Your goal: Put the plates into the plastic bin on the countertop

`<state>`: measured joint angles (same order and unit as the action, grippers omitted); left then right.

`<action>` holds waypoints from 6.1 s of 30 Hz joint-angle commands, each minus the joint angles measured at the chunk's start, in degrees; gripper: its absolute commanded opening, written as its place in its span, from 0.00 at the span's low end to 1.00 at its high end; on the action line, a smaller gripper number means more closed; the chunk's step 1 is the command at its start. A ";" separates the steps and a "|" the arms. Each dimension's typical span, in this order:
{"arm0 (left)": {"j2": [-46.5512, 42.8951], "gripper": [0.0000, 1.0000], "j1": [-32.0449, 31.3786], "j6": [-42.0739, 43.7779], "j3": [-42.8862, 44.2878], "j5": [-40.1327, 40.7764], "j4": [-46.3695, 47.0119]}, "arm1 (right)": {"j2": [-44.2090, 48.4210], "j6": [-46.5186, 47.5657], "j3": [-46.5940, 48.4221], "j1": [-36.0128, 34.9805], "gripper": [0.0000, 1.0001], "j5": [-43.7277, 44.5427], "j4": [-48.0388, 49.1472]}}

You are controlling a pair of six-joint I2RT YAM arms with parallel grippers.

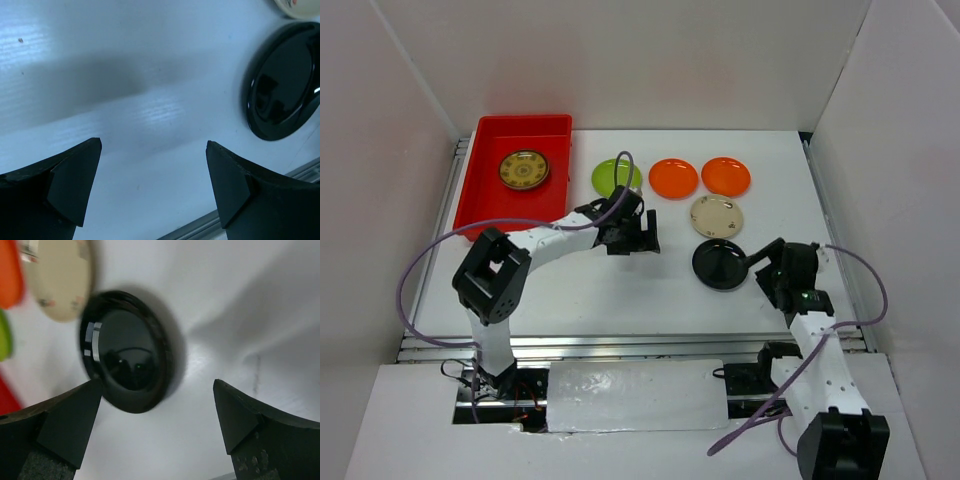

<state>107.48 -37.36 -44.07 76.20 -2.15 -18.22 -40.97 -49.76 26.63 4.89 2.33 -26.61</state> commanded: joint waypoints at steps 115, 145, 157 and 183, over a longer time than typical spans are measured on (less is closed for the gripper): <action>1.26 0.99 48.89 -2.08 27.60 4.41 -9.64 | -30.10 9.07 23.70 -10.79 1.00 -9.22 12.82; -36.55 0.99 30.95 6.02 -0.62 4.00 -14.30 | -65.56 11.78 42.19 0.21 0.09 -9.89 4.82; -37.17 0.99 29.63 6.63 -2.90 3.74 -13.42 | -55.36 11.18 32.35 -1.37 0.00 -11.20 10.53; -38.30 0.99 21.46 6.37 -3.70 1.80 -10.25 | -57.29 15.30 31.02 -0.58 0.02 -13.84 8.60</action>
<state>72.58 -16.03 -38.96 69.12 -0.89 -28.56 -97.17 -36.58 54.76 4.14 -12.21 -16.47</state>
